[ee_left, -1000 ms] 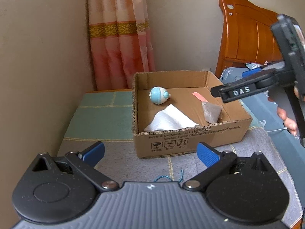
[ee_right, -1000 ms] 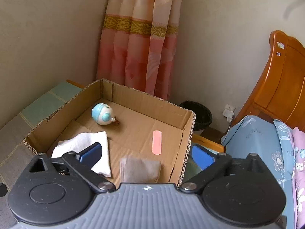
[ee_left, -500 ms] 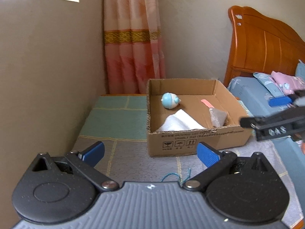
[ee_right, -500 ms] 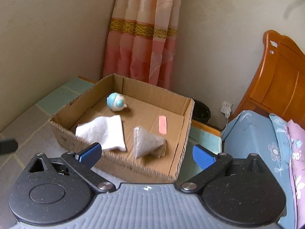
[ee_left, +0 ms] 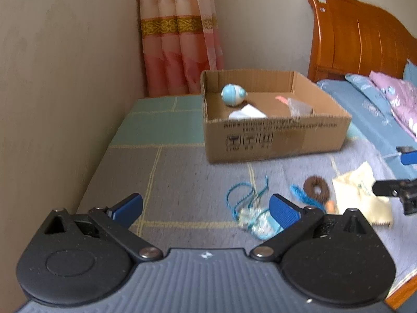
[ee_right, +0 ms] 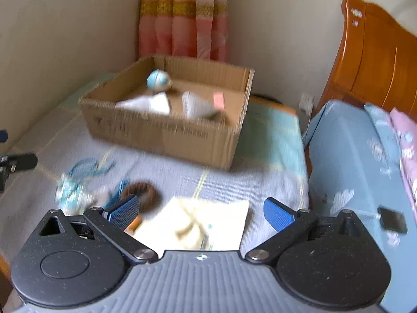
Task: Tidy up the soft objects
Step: 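Move both grippers back over the remaining items on the bed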
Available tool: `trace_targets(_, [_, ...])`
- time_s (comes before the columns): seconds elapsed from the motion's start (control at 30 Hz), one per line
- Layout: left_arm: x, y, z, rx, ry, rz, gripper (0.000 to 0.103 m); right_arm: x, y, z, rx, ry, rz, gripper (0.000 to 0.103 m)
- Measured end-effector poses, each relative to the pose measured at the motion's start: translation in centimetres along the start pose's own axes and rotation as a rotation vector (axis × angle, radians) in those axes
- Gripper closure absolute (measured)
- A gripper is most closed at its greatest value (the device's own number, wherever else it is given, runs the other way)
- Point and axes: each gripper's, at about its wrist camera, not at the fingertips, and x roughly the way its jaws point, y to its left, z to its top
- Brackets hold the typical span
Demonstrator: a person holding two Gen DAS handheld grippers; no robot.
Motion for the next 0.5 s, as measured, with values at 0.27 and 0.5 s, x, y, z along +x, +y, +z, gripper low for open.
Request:
trace_targets(0.27, [0.1, -2.0, -1.1, 0.056, 0.032, -0.081, 0.000, 0.2, 1.5, -4.0, 0.017, 0.067, 0.005, 0.000])
trace_targets(0.5, [0.7, -3.9, -1.5, 0.128, 0.057, -0.089, 0.000, 0.9, 1.6, -4.9, 0.010, 0.088, -0.059, 0.000])
